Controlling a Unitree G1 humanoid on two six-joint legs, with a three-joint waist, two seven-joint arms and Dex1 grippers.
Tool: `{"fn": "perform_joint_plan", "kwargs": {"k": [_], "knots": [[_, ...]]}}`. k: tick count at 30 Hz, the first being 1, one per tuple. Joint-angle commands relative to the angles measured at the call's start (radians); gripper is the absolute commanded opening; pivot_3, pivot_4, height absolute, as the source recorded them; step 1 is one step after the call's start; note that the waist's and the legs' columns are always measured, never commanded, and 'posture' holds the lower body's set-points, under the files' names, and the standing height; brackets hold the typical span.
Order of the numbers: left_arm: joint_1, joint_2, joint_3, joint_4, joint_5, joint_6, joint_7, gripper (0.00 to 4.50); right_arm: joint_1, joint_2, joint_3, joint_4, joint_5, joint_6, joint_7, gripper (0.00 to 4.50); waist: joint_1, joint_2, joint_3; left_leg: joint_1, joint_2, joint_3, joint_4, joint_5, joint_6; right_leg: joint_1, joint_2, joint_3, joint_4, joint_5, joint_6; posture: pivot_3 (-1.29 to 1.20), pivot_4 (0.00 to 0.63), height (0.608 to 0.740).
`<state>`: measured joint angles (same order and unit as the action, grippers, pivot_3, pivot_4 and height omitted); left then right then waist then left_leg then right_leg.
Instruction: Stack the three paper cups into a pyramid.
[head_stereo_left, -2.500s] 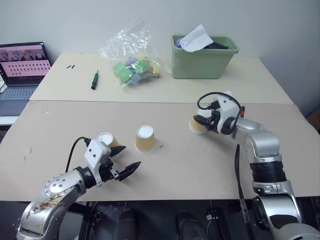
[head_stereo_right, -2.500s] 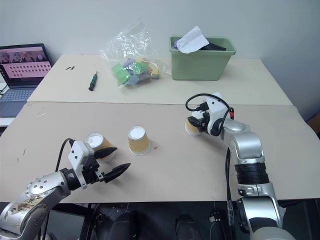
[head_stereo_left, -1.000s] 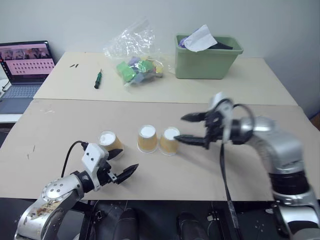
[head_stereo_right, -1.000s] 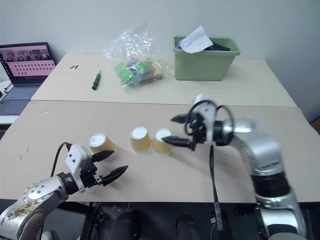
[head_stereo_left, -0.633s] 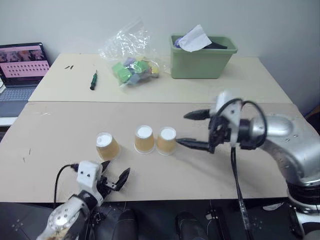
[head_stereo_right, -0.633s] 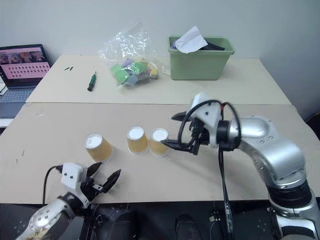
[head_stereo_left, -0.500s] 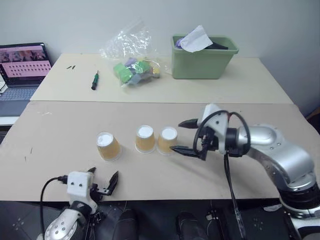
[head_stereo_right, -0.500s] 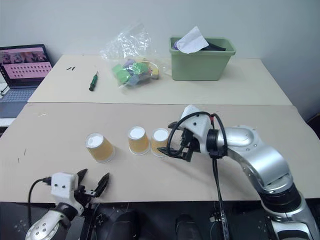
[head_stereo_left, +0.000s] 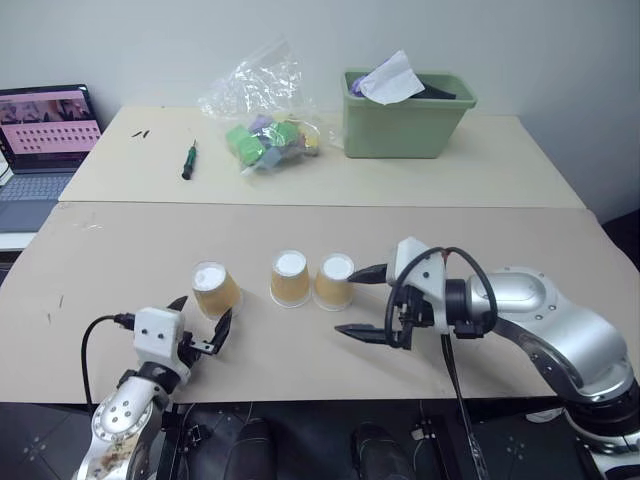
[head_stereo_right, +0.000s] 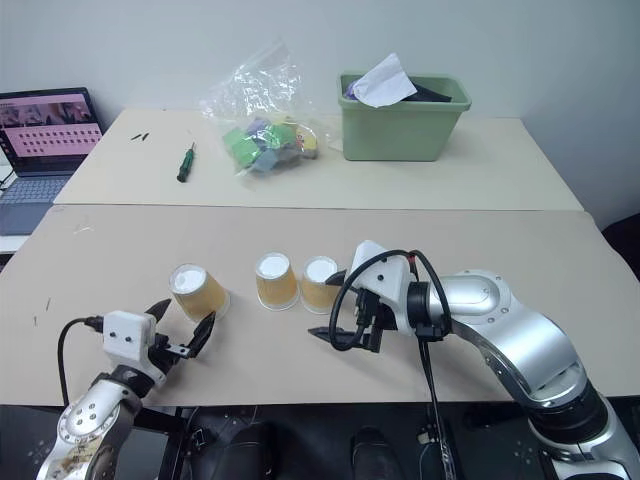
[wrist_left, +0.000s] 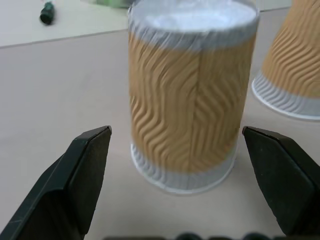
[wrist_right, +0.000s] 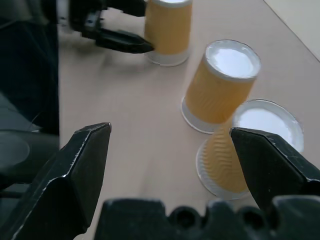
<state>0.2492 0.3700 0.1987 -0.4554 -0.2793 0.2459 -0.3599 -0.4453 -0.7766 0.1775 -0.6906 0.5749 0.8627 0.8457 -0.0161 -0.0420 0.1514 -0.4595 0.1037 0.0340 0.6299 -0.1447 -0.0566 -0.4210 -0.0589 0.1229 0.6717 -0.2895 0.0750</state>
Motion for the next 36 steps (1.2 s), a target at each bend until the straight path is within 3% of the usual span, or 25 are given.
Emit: {"fn": "perform_joint_plan", "kwargs": {"k": [1,19,23,25,31,36], "knots": [[-0.032,0.020,0.007,-0.078,-0.033,0.042,-0.008,4.50,0.011,-0.017,-0.029,-0.037,0.019,-0.006,0.007,4.45,0.000,0.000,0.000,0.000,0.000,0.000,0.000,0.000,0.000,0.000,0.000,0.000,0.000,0.000,0.000,0.00,0.150,0.692],[-0.123,0.025,0.018,-0.088,-0.049,0.152,0.014,4.50,0.010,0.000,-0.021,-0.025,0.011,-0.015,-0.028,4.45,0.003,0.000,0.000,0.000,0.000,0.000,0.001,0.000,0.000,0.001,0.000,0.000,0.000,0.000,0.001,0.00,0.150,0.692],[-0.129,0.026,0.024,-0.083,-0.051,0.153,0.017,3.44,0.010,-0.002,-0.022,-0.027,0.009,-0.014,-0.031,4.50,0.003,0.000,0.000,0.000,0.000,0.000,0.001,0.000,0.000,0.001,0.000,0.000,0.000,0.000,0.001,0.00,0.150,0.692],[-0.130,0.027,0.024,-0.082,-0.051,0.155,0.017,2.69,0.011,-0.003,-0.022,-0.028,0.009,-0.014,-0.031,4.50,0.003,0.000,0.000,0.000,0.000,0.000,0.001,0.000,0.000,0.001,0.000,0.000,0.000,0.000,0.001,0.00,0.150,0.692],[-0.154,0.028,0.030,-0.075,-0.051,0.166,0.024,2.59,0.014,-0.003,-0.021,-0.024,0.003,-0.015,-0.035,4.50,0.003,0.000,0.000,0.000,0.000,0.000,0.002,0.000,0.000,0.001,0.000,0.000,0.000,0.000,0.001,0.00,0.150,0.692],[-0.378,0.085,0.057,-0.077,-0.091,0.229,0.020,2.59,0.014,0.000,-0.007,-0.011,-0.016,-0.017,-0.040,4.50,0.015,-0.001,0.000,0.000,0.000,-0.002,0.002,0.000,0.000,0.002,0.000,-0.001,0.000,0.000,0.001,0.00,0.150,0.692]]}}
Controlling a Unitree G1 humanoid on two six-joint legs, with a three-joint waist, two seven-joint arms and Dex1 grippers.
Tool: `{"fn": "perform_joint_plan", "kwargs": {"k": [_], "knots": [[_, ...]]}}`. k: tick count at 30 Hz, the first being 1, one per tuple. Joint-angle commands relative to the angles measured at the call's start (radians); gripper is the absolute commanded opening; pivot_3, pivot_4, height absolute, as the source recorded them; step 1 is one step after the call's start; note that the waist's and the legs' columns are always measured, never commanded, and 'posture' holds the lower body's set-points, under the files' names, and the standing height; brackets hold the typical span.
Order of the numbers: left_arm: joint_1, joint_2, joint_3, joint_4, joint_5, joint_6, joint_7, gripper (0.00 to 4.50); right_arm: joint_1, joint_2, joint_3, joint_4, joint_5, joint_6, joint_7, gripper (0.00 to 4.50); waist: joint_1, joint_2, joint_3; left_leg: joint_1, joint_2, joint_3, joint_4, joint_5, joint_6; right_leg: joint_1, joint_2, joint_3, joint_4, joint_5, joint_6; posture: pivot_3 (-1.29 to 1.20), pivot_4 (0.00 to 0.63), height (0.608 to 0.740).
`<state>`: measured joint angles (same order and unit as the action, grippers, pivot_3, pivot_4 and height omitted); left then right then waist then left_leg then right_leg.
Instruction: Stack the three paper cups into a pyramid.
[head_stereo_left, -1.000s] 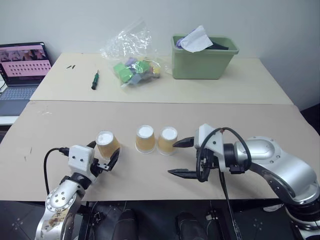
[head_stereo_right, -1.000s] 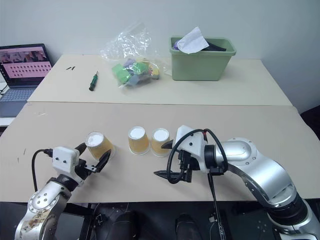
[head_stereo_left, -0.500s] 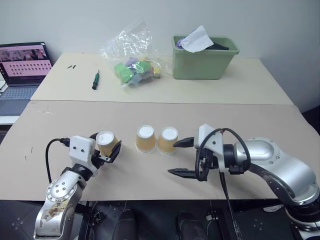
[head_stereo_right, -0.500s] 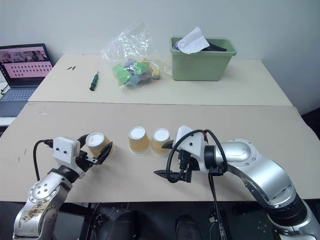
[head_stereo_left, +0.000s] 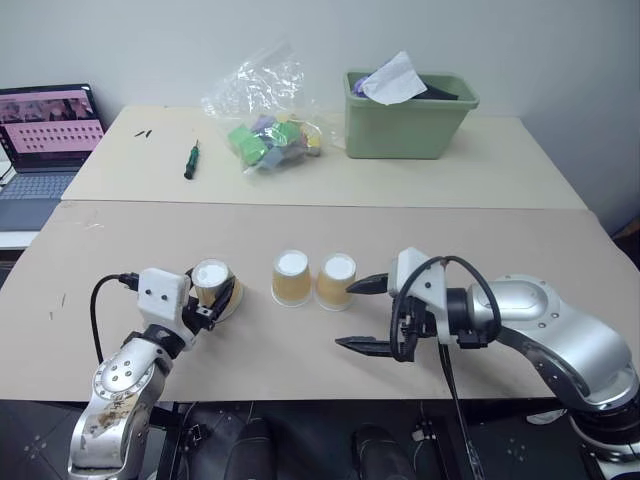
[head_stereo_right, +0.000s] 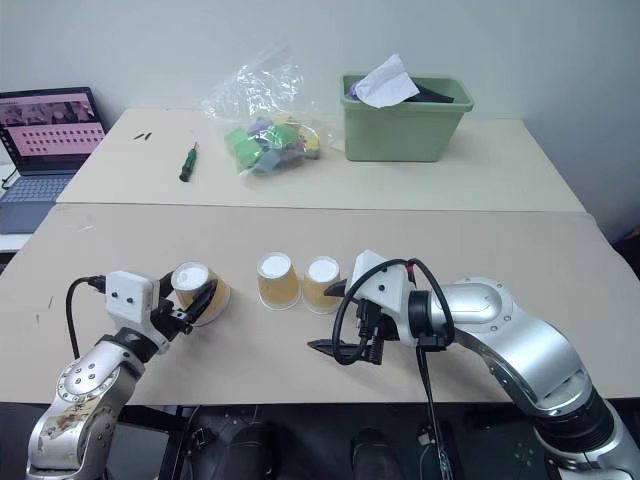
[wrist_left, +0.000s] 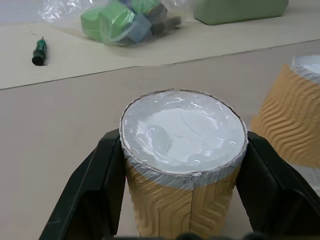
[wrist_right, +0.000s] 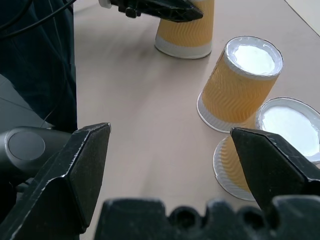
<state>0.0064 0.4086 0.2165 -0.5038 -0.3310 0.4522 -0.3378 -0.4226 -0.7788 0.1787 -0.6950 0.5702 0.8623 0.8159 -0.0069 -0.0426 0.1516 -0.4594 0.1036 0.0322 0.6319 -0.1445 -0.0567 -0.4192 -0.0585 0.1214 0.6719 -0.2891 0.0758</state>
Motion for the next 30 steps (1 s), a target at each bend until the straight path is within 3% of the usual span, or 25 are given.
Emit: {"fn": "perform_joint_plan", "kwargs": {"k": [1,5,11,25,30], "knots": [[-0.205,0.069,0.044,-0.021,-0.064,0.047,-0.017,2.59,-0.008,0.002,-0.006,-0.003,-0.015,-0.018,-0.012,4.50,0.008,-0.001,0.000,0.000,0.000,-0.001,0.001,0.000,0.000,0.000,0.000,0.000,0.000,0.000,0.000,0.00,0.150,0.692],[-0.429,0.161,0.043,0.009,-0.261,0.199,-0.148,2.59,-0.005,0.003,-0.004,0.013,-0.034,-0.024,-0.025,4.50,0.009,-0.001,0.000,-0.001,0.000,-0.001,0.002,0.000,0.000,0.002,0.000,0.000,-0.001,0.001,0.001,0.00,0.150,0.692],[-0.587,0.221,0.015,0.146,-0.438,0.319,-0.331,2.59,0.008,-0.002,-0.015,0.034,-0.074,-0.035,-0.044,4.50,0.001,-0.001,0.000,-0.001,0.000,-0.001,-0.001,0.000,0.000,0.000,0.001,0.000,0.000,0.000,0.001,0.00,0.150,0.692],[-0.754,0.133,-0.228,0.350,-0.318,0.180,-0.556,2.59,0.091,0.014,-0.057,0.028,-0.136,-0.045,-0.120,4.50,0.005,-0.001,0.000,-0.001,-0.001,-0.002,0.000,0.000,0.000,0.001,0.001,0.000,0.000,0.000,0.001,0.00,0.150,0.692],[-0.735,0.132,-0.252,0.383,-0.293,0.164,-0.604,2.59,0.103,0.014,-0.066,0.025,-0.145,-0.048,-0.128,4.50,-0.001,-0.001,0.000,-0.001,-0.001,-0.002,0.000,0.000,0.000,0.001,0.001,0.000,0.000,0.000,0.001,0.00,0.150,0.692]]}}
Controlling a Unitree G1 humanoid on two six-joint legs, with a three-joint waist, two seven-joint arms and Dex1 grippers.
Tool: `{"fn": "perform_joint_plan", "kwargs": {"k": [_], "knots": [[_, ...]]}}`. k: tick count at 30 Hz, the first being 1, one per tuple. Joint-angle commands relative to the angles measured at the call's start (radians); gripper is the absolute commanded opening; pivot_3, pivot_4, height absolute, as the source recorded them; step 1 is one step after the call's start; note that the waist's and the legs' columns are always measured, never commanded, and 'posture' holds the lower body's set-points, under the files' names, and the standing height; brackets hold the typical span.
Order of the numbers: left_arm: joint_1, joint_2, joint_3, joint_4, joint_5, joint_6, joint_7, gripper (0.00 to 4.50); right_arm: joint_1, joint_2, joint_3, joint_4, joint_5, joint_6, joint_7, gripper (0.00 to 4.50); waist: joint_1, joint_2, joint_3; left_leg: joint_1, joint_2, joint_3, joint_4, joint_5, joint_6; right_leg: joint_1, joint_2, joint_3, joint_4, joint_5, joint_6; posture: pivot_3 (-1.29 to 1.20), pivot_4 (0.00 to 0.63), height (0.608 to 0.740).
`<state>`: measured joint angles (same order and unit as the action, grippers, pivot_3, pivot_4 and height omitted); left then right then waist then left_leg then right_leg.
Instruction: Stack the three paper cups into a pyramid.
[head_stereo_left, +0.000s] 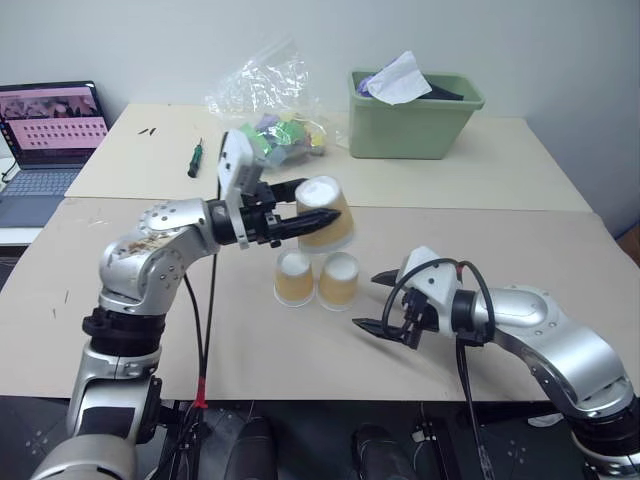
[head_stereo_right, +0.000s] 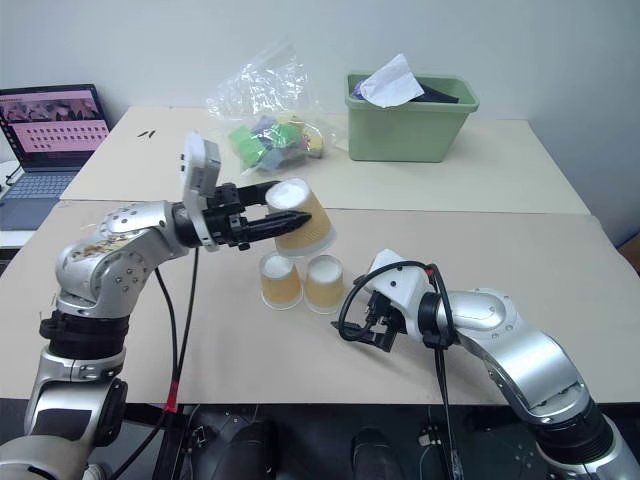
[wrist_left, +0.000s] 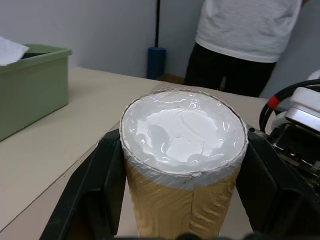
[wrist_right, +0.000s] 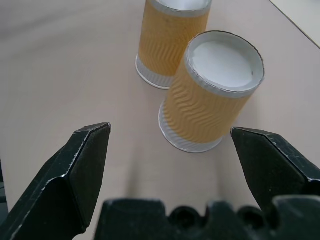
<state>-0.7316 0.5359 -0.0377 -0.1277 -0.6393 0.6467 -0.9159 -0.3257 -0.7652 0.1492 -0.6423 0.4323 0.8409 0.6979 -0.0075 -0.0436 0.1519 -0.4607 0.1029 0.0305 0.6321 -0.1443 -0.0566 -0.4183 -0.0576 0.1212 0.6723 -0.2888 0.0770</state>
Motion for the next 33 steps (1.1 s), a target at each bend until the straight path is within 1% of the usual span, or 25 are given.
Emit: {"fn": "perform_joint_plan", "kwargs": {"k": [1,13,15,16,17,18,22,26,30,33], "knots": [[0.007,0.003,0.003,0.009,0.018,-0.031,-0.029,2.59,0.009,-0.002,-0.039,-0.028,-0.008,-0.027,-0.011,4.50,-0.002,0.000,0.000,0.000,0.000,0.000,0.000,0.000,0.000,0.000,0.000,0.000,0.000,0.000,0.000,0.00,0.150,0.692],[0.052,0.004,-0.023,-0.002,0.081,-0.068,-0.061,2.59,0.015,-0.003,-0.049,-0.022,-0.020,-0.034,-0.013,4.50,-0.002,0.000,0.000,0.000,0.000,0.000,0.000,0.000,0.000,0.000,0.000,0.000,0.000,0.000,0.000,0.00,0.150,0.692],[0.056,0.000,-0.024,-0.001,0.091,-0.077,-0.061,3.59,0.015,-0.003,-0.050,-0.020,-0.022,-0.036,-0.015,4.50,-0.003,0.000,0.000,0.000,0.000,0.000,0.000,0.000,0.000,0.000,0.000,0.000,0.000,0.000,0.000,0.00,0.150,0.692],[0.057,-0.004,-0.022,-0.001,0.093,-0.078,-0.059,3.82,0.016,-0.003,-0.051,-0.019,-0.023,-0.037,-0.015,4.50,-0.003,0.000,0.000,0.000,0.000,0.000,0.000,0.000,0.000,0.000,0.000,0.000,0.000,0.000,0.000,0.00,0.150,0.692],[0.055,-0.009,-0.020,-0.003,0.097,-0.078,-0.054,4.25,0.017,-0.003,-0.052,-0.018,-0.024,-0.039,-0.015,4.50,-0.002,0.000,0.000,0.000,0.000,0.000,0.000,0.000,0.000,0.000,0.000,0.000,0.000,0.000,0.000,0.00,0.150,0.692],[0.054,-0.012,-0.019,-0.004,0.099,-0.079,-0.050,4.44,0.018,-0.003,-0.052,-0.016,-0.025,-0.040,-0.014,4.50,-0.002,0.000,0.000,0.000,0.000,0.000,0.000,0.000,0.000,0.000,0.000,0.000,0.000,0.000,0.000,0.00,0.150,0.692],[0.039,-0.029,0.004,-0.016,0.084,-0.066,-0.022,4.44,0.022,-0.004,-0.052,-0.010,-0.028,-0.050,-0.011,4.50,-0.002,0.000,0.000,0.000,0.000,0.000,0.001,0.000,0.000,0.000,0.000,0.000,0.000,0.000,0.000,0.00,0.150,0.692],[0.009,-0.025,0.039,-0.051,0.041,-0.024,-0.003,4.44,0.020,-0.003,-0.047,0.001,-0.030,-0.062,-0.004,4.50,-0.002,0.000,0.000,0.000,0.000,0.000,0.001,0.000,0.000,0.000,0.000,0.000,0.000,0.000,0.000,0.00,0.150,0.692],[-0.054,-0.005,0.108,-0.110,-0.076,0.085,0.017,4.44,0.010,0.000,-0.032,0.024,-0.037,-0.077,0.009,4.50,-0.003,0.000,0.000,0.000,0.000,0.000,0.001,0.000,0.000,0.001,0.000,0.000,0.001,0.000,0.000,0.00,0.150,0.692],[-0.127,0.002,0.196,-0.122,-0.202,0.189,0.083,4.44,0.004,0.004,-0.022,0.041,-0.041,-0.090,0.019,4.50,-0.004,0.000,0.000,0.000,0.000,0.000,0.001,0.000,0.000,0.001,0.000,0.000,0.001,0.000,0.001,0.00,0.150,0.692]]}}
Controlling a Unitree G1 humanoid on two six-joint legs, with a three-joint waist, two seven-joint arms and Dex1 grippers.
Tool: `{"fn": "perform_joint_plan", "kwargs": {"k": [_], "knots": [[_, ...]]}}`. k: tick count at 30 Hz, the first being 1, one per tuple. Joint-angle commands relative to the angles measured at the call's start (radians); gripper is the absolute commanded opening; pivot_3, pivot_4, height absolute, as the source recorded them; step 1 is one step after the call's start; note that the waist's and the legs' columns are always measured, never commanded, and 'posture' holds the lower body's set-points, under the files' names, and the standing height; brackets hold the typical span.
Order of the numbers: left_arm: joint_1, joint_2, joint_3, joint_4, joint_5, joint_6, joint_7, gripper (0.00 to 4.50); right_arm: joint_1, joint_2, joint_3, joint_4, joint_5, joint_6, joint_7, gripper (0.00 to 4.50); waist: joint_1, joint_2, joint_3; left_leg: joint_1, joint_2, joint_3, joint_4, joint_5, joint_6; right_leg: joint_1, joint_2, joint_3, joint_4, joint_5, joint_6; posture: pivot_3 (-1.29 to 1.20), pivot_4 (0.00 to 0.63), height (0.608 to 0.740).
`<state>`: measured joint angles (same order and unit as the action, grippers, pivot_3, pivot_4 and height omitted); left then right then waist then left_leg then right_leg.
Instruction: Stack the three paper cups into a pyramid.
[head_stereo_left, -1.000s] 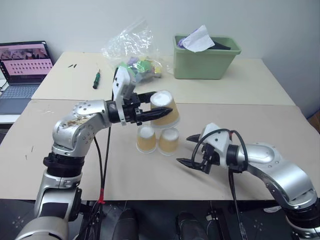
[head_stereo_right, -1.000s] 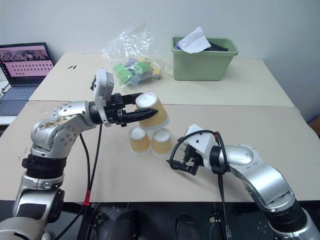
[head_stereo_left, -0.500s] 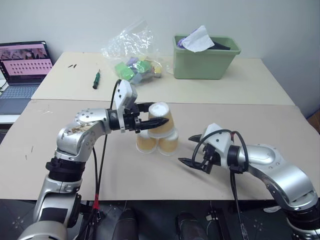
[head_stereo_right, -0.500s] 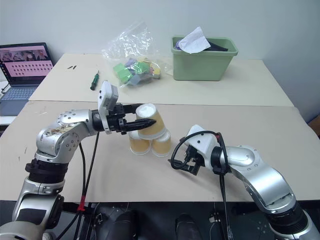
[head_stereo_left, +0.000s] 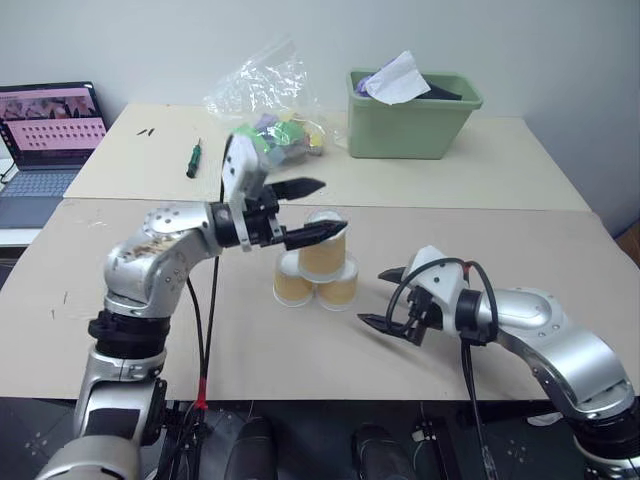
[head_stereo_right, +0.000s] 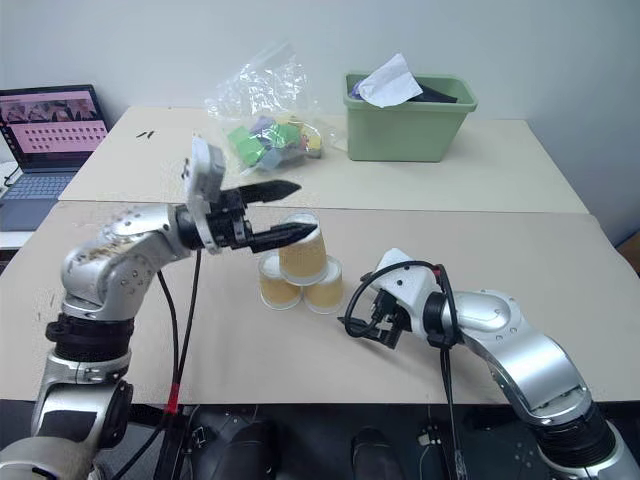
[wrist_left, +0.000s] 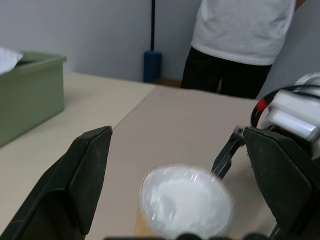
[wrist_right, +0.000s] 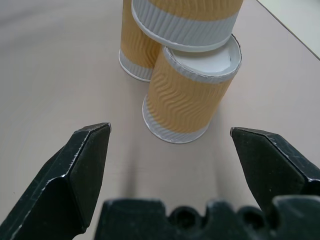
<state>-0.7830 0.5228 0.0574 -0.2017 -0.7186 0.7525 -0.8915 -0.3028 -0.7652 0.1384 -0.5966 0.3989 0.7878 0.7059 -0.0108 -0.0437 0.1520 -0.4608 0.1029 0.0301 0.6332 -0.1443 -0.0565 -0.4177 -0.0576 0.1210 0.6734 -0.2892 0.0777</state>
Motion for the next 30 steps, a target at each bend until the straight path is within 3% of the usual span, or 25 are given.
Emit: {"fn": "perform_joint_plan", "kwargs": {"k": [1,4,10,14,16,19,23,27,30], "knots": [[-0.094,0.013,0.132,-0.046,-0.157,0.110,0.092,4.44,-0.020,0.005,-0.008,0.000,-0.010,-0.040,0.014,4.50,-0.001,0.000,0.000,0.000,0.000,0.000,0.000,0.000,0.000,0.000,0.000,0.000,0.000,0.000,0.000,0.00,0.150,0.692],[-0.113,-0.011,0.240,0.018,-0.161,0.136,0.286,4.44,-0.026,0.010,-0.003,0.012,-0.016,-0.049,0.020,4.50,-0.004,0.000,0.000,0.000,0.000,0.000,0.000,0.000,0.000,0.000,0.000,0.000,0.000,0.000,0.000,0.00,0.150,0.692],[-0.020,-0.010,0.348,0.134,0.121,-0.059,0.646,4.44,-0.023,0.024,-0.047,0.088,-0.042,-0.054,-0.019,4.50,-0.005,0.000,0.000,0.004,0.000,-0.001,0.000,0.000,0.000,0.004,0.000,0.000,0.000,0.000,0.000,0.00,0.150,0.692],[0.258,-0.021,0.473,0.184,0.323,-0.220,0.855,4.44,0.016,-0.084,-0.178,0.319,-0.141,-0.114,-0.062,4.50,-0.001,0.001,0.000,0.003,-0.001,0.000,0.000,0.000,0.000,0.005,-0.001,0.000,-0.002,0.000,0.000,0.00,0.150,0.692],[0.325,-0.040,0.500,0.189,0.339,-0.260,0.888,4.44,0.007,-0.102,-0.178,0.397,-0.186,-0.150,-0.090,4.50,0.002,-0.002,0.001,0.003,-0.003,0.001,-0.001,0.000,0.000,0.004,-0.003,0.001,-0.003,0.000,0.000,0.00,0.150,0.692],[0.425,-0.089,0.551,0.246,0.370,-0.359,0.930,4.44,-0.089,-0.047,-0.125,0.590,-0.338,-0.199,-0.267,4.50,0.009,-0.008,0.002,0.002,-0.001,0.000,0.000,0.000,-0.001,0.001,-0.001,-0.001,0.000,0.001,-0.001,0.00,0.150,0.692],[0.510,-0.144,0.581,0.318,0.398,-0.457,0.964,4.44,-0.206,0.155,-0.214,0.788,-0.407,-0.237,-0.583,4.50,0.007,-0.008,0.001,0.002,-0.001,0.000,0.000,0.006,-0.004,0.000,-0.001,0.000,0.000,0.006,-0.001,0.00,0.150,0.692],[0.547,-0.172,0.580,0.322,0.392,-0.502,0.972,4.44,-0.241,0.266,-0.296,0.864,-0.381,-0.300,-0.694,4.50,0.013,-0.008,0.001,0.000,-0.001,0.000,-0.001,0.007,-0.005,-0.001,-0.001,0.000,0.000,0.006,0.000,0.00,0.150,0.692],[0.571,-0.185,0.576,0.317,0.402,-0.539,0.983,4.44,-0.256,0.291,-0.311,0.914,-0.393,-0.357,-0.729,4.50,0.015,-0.008,0.001,-0.001,-0.001,0.000,-0.002,0.007,-0.005,-0.002,-0.001,0.000,0.001,0.006,0.000,0.00,0.150,0.692]]}}
